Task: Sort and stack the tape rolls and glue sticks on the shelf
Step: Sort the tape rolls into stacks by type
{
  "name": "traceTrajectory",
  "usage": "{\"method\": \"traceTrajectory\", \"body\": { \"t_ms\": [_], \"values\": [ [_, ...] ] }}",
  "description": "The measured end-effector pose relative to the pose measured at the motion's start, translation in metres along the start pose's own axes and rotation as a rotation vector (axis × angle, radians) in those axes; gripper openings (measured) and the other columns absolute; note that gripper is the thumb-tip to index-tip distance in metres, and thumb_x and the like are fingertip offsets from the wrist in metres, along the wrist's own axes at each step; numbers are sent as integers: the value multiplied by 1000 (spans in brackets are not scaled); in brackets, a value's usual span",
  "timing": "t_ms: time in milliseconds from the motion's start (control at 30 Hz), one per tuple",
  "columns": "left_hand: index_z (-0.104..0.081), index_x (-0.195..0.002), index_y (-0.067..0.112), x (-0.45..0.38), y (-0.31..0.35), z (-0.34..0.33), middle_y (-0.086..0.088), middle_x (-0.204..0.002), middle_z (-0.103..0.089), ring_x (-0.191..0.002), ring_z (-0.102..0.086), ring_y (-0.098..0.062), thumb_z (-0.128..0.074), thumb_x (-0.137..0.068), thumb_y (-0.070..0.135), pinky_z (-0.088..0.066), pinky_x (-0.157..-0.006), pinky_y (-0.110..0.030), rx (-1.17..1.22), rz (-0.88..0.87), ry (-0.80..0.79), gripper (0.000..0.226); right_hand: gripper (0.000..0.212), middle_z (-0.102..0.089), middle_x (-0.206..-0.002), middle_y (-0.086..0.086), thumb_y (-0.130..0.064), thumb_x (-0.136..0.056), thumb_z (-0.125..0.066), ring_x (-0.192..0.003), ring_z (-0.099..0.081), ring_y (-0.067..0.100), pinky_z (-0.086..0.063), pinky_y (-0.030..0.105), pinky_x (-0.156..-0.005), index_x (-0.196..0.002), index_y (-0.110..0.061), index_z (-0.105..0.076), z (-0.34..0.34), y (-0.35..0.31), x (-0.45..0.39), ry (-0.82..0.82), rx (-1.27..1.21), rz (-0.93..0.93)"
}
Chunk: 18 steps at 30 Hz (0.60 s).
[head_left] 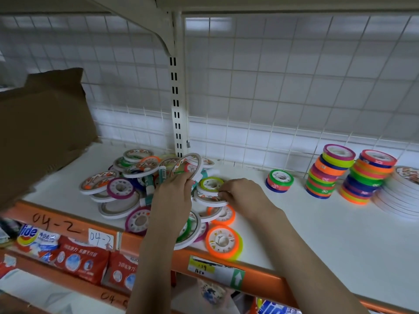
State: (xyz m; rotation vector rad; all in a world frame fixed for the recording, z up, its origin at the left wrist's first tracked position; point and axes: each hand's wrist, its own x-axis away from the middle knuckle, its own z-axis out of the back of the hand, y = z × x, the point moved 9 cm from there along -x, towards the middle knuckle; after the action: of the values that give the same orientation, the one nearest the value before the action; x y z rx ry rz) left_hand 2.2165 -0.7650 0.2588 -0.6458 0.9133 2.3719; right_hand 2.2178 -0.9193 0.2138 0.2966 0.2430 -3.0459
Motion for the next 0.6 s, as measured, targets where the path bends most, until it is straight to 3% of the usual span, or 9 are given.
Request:
{"method": "traceTrajectory", "body": {
  "t_ms": [100,367,600],
  "values": [
    [-62,-113,1,3,5,-3,-17,-97,-68,-83,-64,-34,-50,-94,10,-52,-74,-45,14,-6,-1,24,26,-65,-104,4,-31,-95,-43,-98,-57,28,-43,31,-73,-101,-19,-65,4,1,4,21,-5,3],
    [-65,-103,1,0,13,-13,-17,-90,-67,-78,-63,-35,-44,-92,19,-51,-71,-50,-35,-33,16,29,20,-61,-102,9,-21,-96,-46,-95,-55,27,-46,36,-72,-103,-9,-60,30,10,46,199,-171,10],
    [-66,-96,1,-5,56,-34,-20,-81,-66,-71,-61,-37,-39,-86,23,-51,-68,-47,-21,-85,-3,36,38,-64,-96,7,-36,-91,-34,-90,-57,28,-40,32,-65,-103,-12,-61,51,45,95,289,-147,-59]
  ]
}}
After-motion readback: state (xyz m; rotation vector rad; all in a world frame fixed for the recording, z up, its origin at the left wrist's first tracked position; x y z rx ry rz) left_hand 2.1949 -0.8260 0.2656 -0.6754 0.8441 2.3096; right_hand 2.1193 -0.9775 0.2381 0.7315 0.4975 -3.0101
